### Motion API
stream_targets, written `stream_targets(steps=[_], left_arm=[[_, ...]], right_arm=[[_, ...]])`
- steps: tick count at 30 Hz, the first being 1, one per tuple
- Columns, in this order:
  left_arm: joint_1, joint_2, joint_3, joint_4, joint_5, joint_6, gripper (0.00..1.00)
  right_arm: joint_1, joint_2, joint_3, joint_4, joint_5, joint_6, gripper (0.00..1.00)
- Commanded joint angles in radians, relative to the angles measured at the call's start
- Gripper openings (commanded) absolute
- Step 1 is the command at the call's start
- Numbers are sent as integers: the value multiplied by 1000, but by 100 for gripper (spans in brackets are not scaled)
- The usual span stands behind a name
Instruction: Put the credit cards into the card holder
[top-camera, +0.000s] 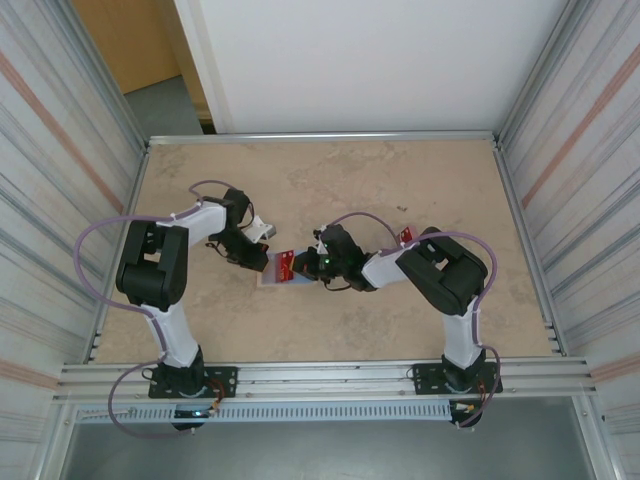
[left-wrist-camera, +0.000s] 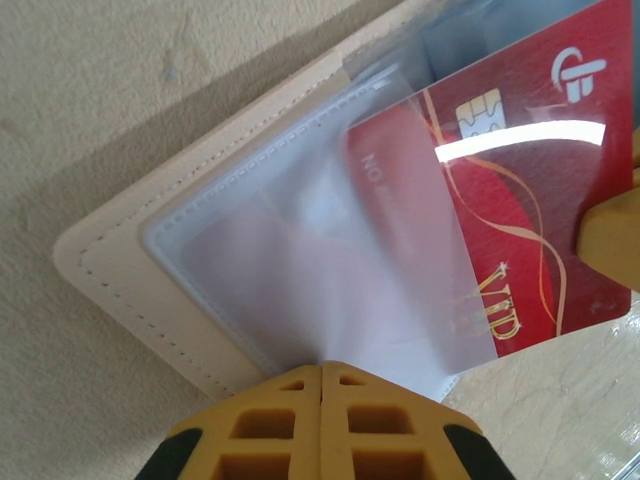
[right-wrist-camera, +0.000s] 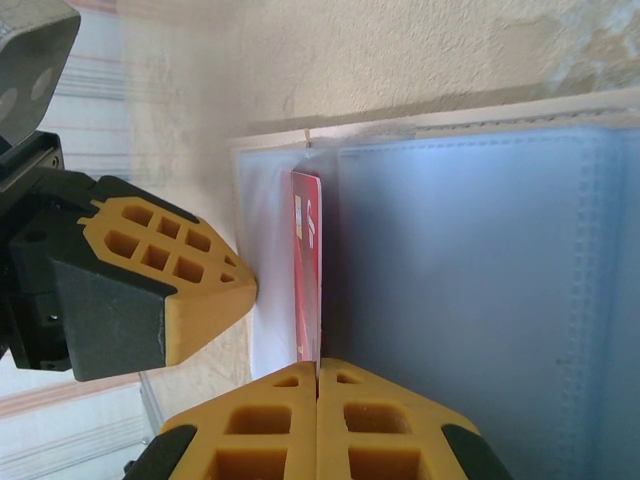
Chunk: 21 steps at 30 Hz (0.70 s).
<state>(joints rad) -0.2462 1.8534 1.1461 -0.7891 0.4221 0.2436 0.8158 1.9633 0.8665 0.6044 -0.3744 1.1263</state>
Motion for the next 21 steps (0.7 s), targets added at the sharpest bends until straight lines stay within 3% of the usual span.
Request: stream_targets(steps=[1, 10, 21], left_arm=[[0, 3, -16, -5, -32, 16, 0], [-1, -4, -16, -4, -34, 16, 0], [16, -21, 10, -23, -37, 9, 0]], right_arm=[[18, 34, -14, -22, 42, 24, 0], [22, 62, 9, -82, 33, 30, 5], [21, 33, 106, -324, 32, -81, 12]])
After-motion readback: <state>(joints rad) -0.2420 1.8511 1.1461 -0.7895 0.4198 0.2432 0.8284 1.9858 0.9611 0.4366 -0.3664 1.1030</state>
